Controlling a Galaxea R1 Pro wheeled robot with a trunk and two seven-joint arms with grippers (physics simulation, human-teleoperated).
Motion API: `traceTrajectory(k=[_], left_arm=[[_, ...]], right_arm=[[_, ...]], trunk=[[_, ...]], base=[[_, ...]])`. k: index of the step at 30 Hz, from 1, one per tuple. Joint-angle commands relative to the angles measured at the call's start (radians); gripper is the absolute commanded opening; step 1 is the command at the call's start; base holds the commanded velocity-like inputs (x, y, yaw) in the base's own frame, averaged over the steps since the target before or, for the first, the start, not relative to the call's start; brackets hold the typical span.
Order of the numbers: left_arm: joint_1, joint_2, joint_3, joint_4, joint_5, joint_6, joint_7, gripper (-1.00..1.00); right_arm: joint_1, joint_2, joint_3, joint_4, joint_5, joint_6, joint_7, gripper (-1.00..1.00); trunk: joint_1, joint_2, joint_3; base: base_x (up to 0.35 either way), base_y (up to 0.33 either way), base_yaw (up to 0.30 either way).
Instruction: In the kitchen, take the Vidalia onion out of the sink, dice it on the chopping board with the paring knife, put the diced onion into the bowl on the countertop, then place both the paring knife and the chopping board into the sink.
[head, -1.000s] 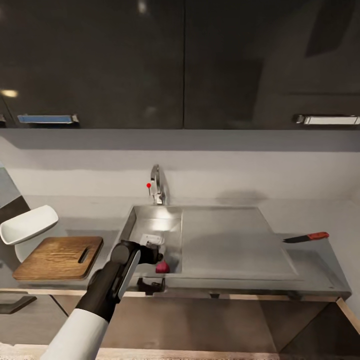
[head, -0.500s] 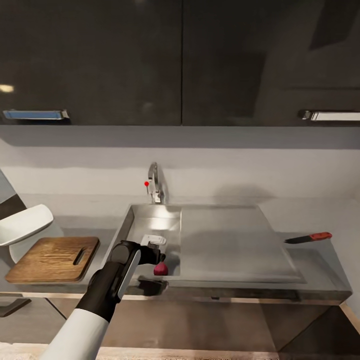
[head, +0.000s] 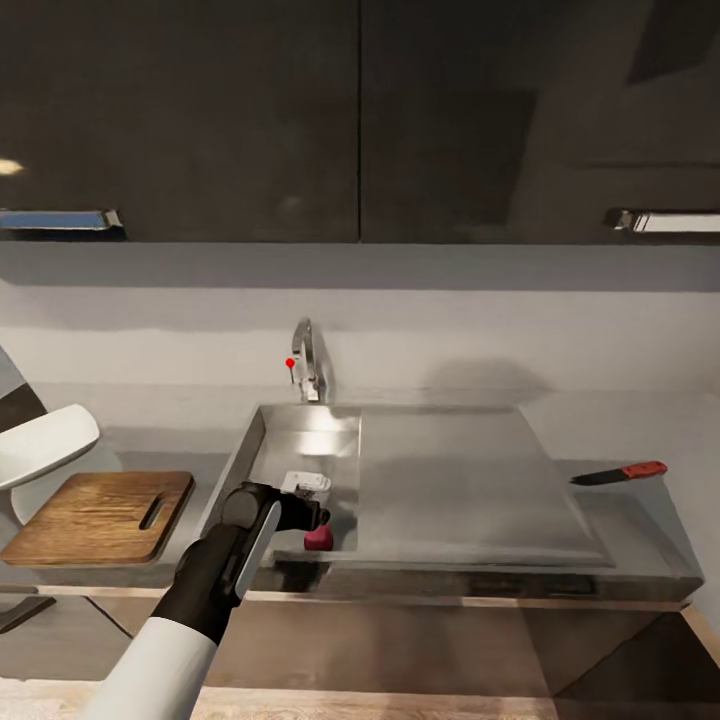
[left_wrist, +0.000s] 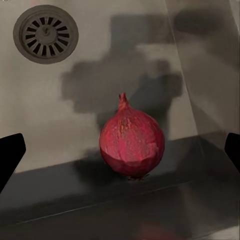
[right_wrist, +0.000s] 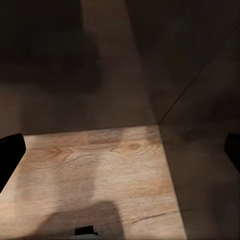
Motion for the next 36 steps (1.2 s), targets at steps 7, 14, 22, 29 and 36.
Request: traceTrajectory(k=[7, 14, 22, 29, 36], left_arm=[[-0.001, -0.001, 0.000, 0.002, 0.006, 0.004, 0.001, 1.00], [0.000, 0.000, 0.000, 0.010, 0.005, 0.004, 0.000, 1.00], [-0.001, 0.000, 0.000, 0.023, 0.004, 0.004, 0.000, 1.00], [-0.001, 0.000, 0.000, 0.025, 0.004, 0.004, 0.001, 1.00], [0.000, 0.000, 0.000, 0.025, 0.004, 0.004, 0.001, 1.00]], right_arm=[[0.000, -0.002, 0.008, -0.001, -0.005, -0.001, -0.009, 1.00], [0.000, -0.002, 0.007, -0.001, -0.005, 0.000, -0.009, 1.00], [0.000, -0.002, 0.008, -0.001, -0.005, 0.000, -0.009, 1.00], [0.000, -0.002, 0.007, -0.001, -0.005, 0.000, -0.009, 1.00], [0.000, -0.002, 0.008, -0.001, -0.005, 0.000, -0.009, 1.00]], trunk=[[0.001, -0.002, -0.013], [0.001, -0.002, -0.024], [0.001, -0.002, -0.037], [0.001, -0.002, -0.048], [0.001, -0.002, -0.060]], base=[[0.071, -0.063, 0.000], [0.005, -0.004, 0.000], [0.026, 0.000, 0.000], [0.045, 0.000, 0.000], [0.059, 0.000, 0.000]])
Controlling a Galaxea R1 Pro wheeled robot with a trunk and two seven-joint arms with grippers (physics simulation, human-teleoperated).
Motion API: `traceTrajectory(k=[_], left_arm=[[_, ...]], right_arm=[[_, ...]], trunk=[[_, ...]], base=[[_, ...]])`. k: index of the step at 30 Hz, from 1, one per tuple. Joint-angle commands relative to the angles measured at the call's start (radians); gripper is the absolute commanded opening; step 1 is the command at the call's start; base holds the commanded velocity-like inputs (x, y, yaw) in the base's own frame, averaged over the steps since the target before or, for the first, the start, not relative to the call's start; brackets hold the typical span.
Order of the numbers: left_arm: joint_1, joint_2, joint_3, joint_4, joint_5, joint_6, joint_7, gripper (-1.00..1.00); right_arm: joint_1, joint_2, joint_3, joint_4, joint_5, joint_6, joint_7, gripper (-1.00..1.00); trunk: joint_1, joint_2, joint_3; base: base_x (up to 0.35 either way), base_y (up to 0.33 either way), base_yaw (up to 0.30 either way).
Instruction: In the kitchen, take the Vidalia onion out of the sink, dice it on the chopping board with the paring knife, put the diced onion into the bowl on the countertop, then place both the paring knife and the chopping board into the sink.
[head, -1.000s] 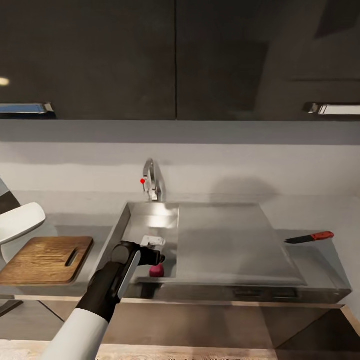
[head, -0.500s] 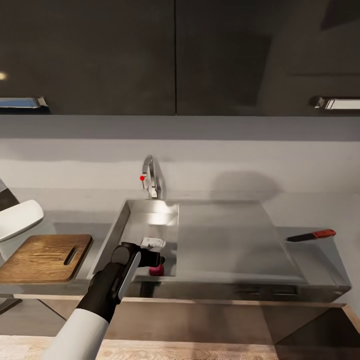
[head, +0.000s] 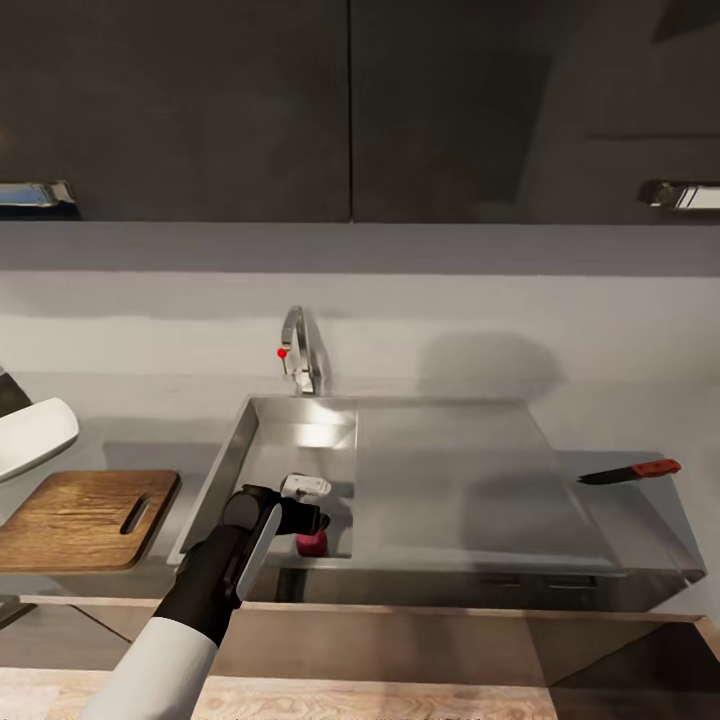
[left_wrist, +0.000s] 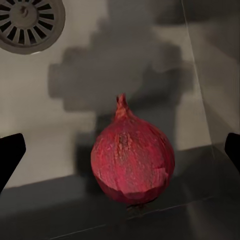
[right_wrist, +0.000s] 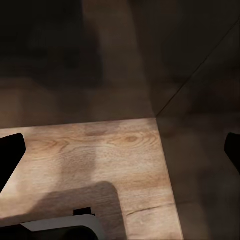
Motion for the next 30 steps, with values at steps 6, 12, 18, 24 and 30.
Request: traceTrajectory(k=[6, 12, 18, 24, 30], left_arm=[[-0.001, 0.000, 0.000, 0.008, 0.004, 0.004, 0.002, 1.00], [-0.001, 0.000, 0.000, 0.017, 0.004, 0.004, 0.002, 1.00], [-0.001, 0.000, 0.000, 0.022, 0.003, 0.004, 0.002, 1.00], [-0.001, 0.000, 0.000, 0.029, 0.004, 0.004, 0.002, 1.00], [-0.001, 0.000, 0.000, 0.034, 0.004, 0.003, 0.002, 1.00]], right_arm=[[0.000, -0.002, 0.008, -0.002, -0.005, -0.001, -0.009, 1.00], [0.000, -0.002, 0.008, -0.002, -0.005, -0.001, -0.009, 1.00], [0.000, -0.002, 0.008, -0.002, -0.005, -0.001, -0.009, 1.00], [0.000, -0.002, 0.008, -0.002, -0.005, -0.001, -0.009, 1.00], [0.000, -0.002, 0.008, -0.002, -0.005, -0.001, -0.009, 1.00]], trunk=[[0.001, -0.002, -0.011], [0.001, -0.002, -0.021], [0.001, -0.002, -0.031], [0.001, -0.002, -0.040], [0.001, -0.002, -0.050]], base=[[0.028, -0.001, 0.000], [0.036, -0.012, 0.000], [0.002, -0.001, 0.000], [0.000, 0.000, 0.000], [0.000, 0.000, 0.000]])
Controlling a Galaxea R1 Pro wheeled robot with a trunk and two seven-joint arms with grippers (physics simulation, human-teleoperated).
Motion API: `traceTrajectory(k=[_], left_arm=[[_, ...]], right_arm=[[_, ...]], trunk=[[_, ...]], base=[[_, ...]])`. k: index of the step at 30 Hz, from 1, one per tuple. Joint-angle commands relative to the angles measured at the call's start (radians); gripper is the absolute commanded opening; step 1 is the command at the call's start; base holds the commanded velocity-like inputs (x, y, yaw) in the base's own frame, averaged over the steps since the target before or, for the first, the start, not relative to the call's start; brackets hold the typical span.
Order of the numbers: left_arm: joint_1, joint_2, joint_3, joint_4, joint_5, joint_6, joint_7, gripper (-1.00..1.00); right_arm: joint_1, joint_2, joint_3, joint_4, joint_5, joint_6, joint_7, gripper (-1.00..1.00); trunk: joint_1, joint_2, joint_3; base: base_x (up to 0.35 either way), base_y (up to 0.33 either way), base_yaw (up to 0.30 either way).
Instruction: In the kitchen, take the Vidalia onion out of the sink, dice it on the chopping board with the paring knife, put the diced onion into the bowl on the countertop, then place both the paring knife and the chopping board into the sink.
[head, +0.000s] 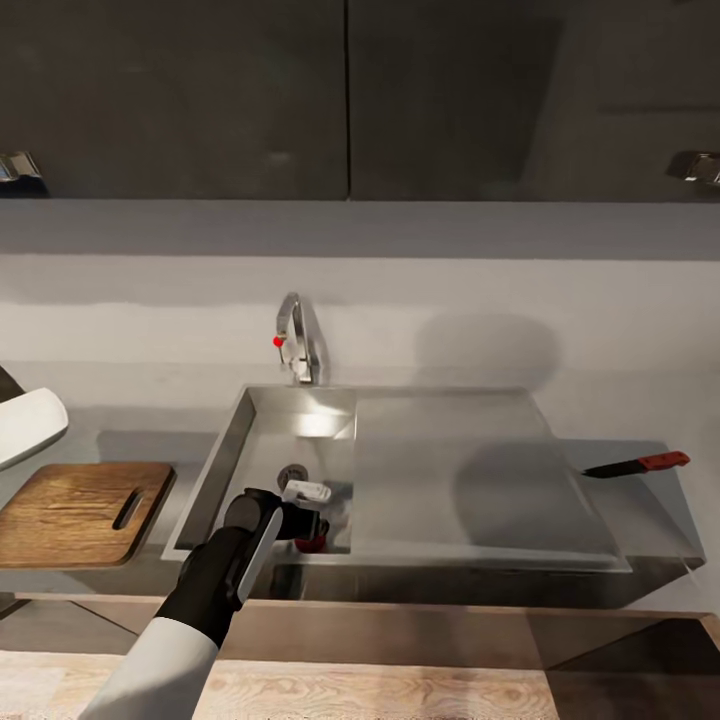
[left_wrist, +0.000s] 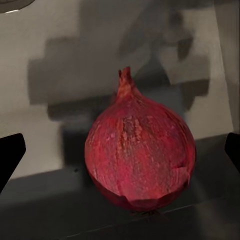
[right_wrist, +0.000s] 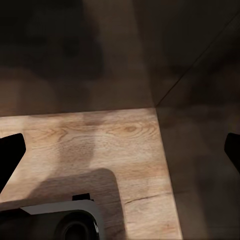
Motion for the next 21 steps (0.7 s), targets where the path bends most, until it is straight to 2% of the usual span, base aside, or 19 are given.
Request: traceTrajectory(k=[1, 21], left_arm=[[-0.001, 0.000, 0.000, 0.000, 0.004, 0.004, 0.001, 1.00], [0.000, 0.000, 0.000, 0.014, 0.003, 0.004, 0.002, 1.00]], right_arm=[[0.000, -0.002, 0.008, -0.002, -0.005, -0.001, -0.009, 1.00], [0.000, -0.002, 0.008, -0.002, -0.005, -0.001, -0.009, 1.00]], trunk=[[0.001, -0.002, -0.003], [0.001, -0.002, -0.035]], base=[[0.000, 0.000, 0.000], [0.000, 0.000, 0.000]])
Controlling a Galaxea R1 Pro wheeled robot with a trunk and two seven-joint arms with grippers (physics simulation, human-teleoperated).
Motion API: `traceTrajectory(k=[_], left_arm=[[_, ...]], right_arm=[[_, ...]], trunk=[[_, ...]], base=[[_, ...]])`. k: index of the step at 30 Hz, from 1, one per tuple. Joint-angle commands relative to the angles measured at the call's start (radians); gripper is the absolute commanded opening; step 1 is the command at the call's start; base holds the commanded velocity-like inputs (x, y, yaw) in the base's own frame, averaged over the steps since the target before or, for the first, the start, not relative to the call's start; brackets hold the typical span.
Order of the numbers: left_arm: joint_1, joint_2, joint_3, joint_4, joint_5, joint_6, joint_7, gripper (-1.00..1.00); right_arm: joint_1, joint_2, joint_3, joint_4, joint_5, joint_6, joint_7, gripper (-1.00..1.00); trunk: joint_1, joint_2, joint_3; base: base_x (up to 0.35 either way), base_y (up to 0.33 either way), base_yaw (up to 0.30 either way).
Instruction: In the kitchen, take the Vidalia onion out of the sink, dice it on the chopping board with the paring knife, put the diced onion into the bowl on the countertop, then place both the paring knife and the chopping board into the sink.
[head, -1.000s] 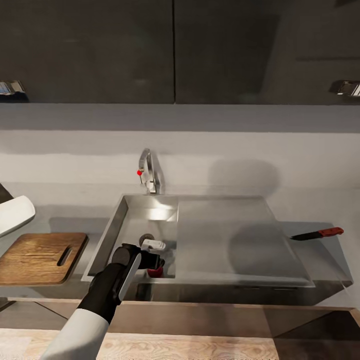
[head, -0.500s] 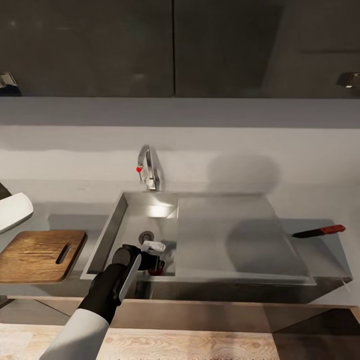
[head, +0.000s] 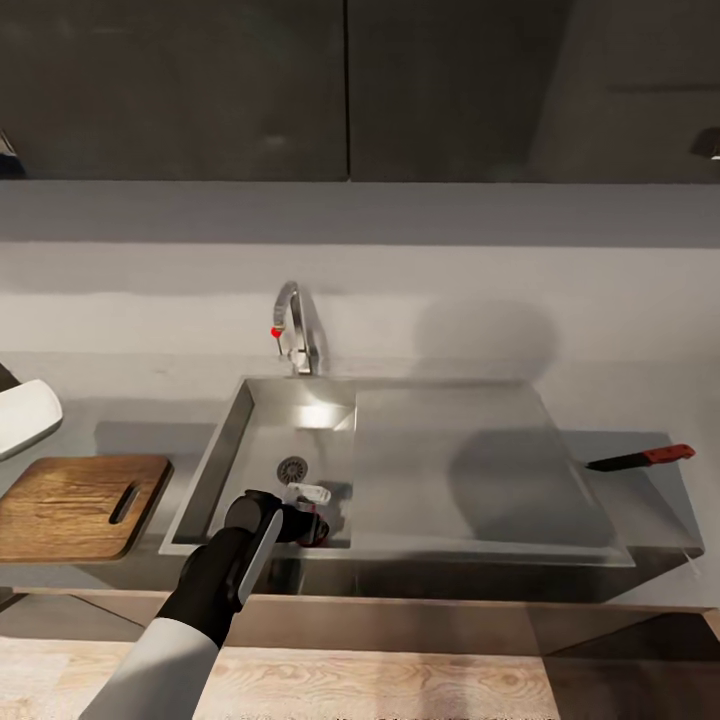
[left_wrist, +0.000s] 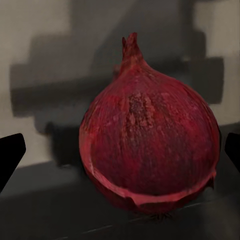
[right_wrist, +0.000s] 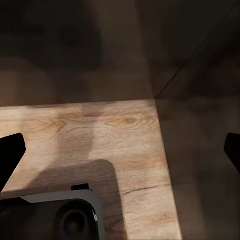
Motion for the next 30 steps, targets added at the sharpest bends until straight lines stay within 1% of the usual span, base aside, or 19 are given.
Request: traceTrajectory(k=[1, 10, 21, 22, 30], left_arm=[[-0.001, 0.000, 0.000, -0.001, 0.004, 0.004, 0.001, 1.00], [-0.001, 0.000, 0.002, -0.001, 0.004, 0.004, 0.001, 1.00], [-0.001, 0.000, 0.002, -0.003, 0.004, 0.004, 0.001, 1.00], [-0.001, 0.000, 0.002, -0.005, 0.003, 0.004, 0.001, -1.00], [-0.001, 0.000, 0.003, -0.010, 0.003, 0.004, 0.001, -1.00]], right_arm=[[0.000, -0.002, 0.008, -0.002, -0.005, -0.001, -0.009, 1.00], [0.000, -0.002, 0.008, -0.002, -0.005, -0.001, -0.009, 1.00], [0.000, -0.002, 0.008, -0.002, -0.005, -0.001, -0.009, 1.00], [0.000, -0.002, 0.008, -0.002, -0.004, -0.001, -0.009, 1.00], [0.000, -0.002, 0.008, -0.002, -0.005, -0.001, -0.009, 1.00]], trunk=[[0.001, -0.002, -0.003], [0.001, -0.002, -0.017], [0.001, -0.002, -0.019], [0.001, -0.002, -0.019], [0.001, -0.002, -0.019]], base=[[0.000, 0.000, 0.000], [0.000, 0.000, 0.000], [0.000, 0.000, 0.000], [0.000, 0.000, 0.000], [0.000, 0.000, 0.000]])
